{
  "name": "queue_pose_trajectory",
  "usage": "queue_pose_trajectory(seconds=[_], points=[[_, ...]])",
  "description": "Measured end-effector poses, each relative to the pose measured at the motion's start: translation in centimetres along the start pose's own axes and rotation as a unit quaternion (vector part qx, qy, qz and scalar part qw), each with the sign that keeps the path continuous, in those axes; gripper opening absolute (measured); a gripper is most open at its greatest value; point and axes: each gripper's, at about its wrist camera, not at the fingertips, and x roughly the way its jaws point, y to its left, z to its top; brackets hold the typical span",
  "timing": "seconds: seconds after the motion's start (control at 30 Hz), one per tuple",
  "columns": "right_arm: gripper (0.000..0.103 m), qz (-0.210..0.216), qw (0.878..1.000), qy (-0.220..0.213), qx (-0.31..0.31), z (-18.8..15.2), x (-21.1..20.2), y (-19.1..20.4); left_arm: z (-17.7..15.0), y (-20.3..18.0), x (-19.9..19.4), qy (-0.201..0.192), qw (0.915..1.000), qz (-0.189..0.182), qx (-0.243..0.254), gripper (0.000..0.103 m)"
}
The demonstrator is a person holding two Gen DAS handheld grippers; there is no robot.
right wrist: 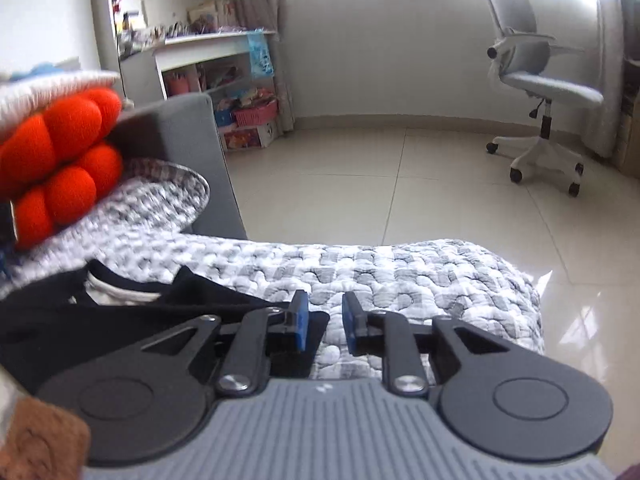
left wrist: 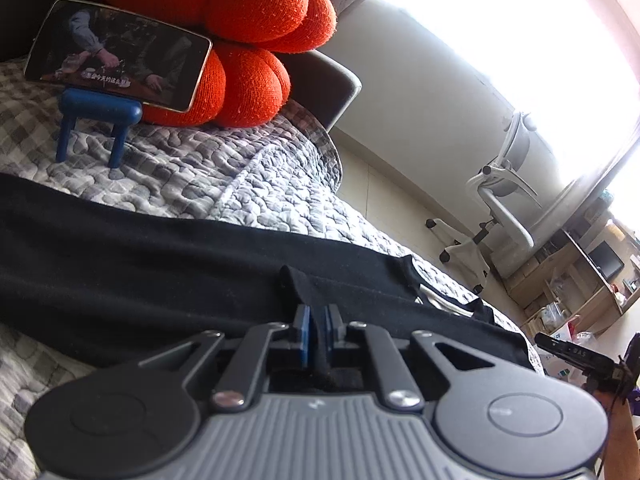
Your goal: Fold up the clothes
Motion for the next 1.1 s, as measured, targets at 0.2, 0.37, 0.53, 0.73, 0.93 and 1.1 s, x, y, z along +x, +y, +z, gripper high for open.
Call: queue_pose_trajectory(seconds=[0.2, 0.37, 0.53, 0.73, 0.93, 1.1], points=[[0.02, 0.032, 0.993, 0.086, 0.074, -1.0, 1.7, -0.5, -0.1, -1.0, 1.3, 0.018, 0.9998, 0.002, 0.007, 0.022], [0.002, -0.026, 0.996, 0.019, -0.086, -1.3, 0.6, 2.7, -0.1, -1.7, 1.0, 0.016, 0.9991, 0.022, 0.034, 0.002], [0.0, -0.07, 0.969, 0.017, -0.236, -3.6, 1.3, 4.0, 0.4, -0.6, 0.9, 0.023, 0.9995, 0.014, 0.013, 0.002], [0.008, -0.062, 0.989, -0.009, -0.135, -2.7, -1.1, 2.0, 0.6, -0.1, -0.1, 0.008, 0.9999, 0.012, 0.005, 0.002], [0.012, -0.007, 0.989, 0.064, -0.133, -4.7, -1.0, 4.3, 1.0, 0.4, -0.4, -0.004, 0.9998, 0.018, -0.006, 0.002], [0.012, -0.072, 0.974, 0.055, -0.209, -6.8, -2.8, 6.5, 1.1, 0.2, -0.7, -0.002, 0.9995, 0.031, 0.008, 0.003]])
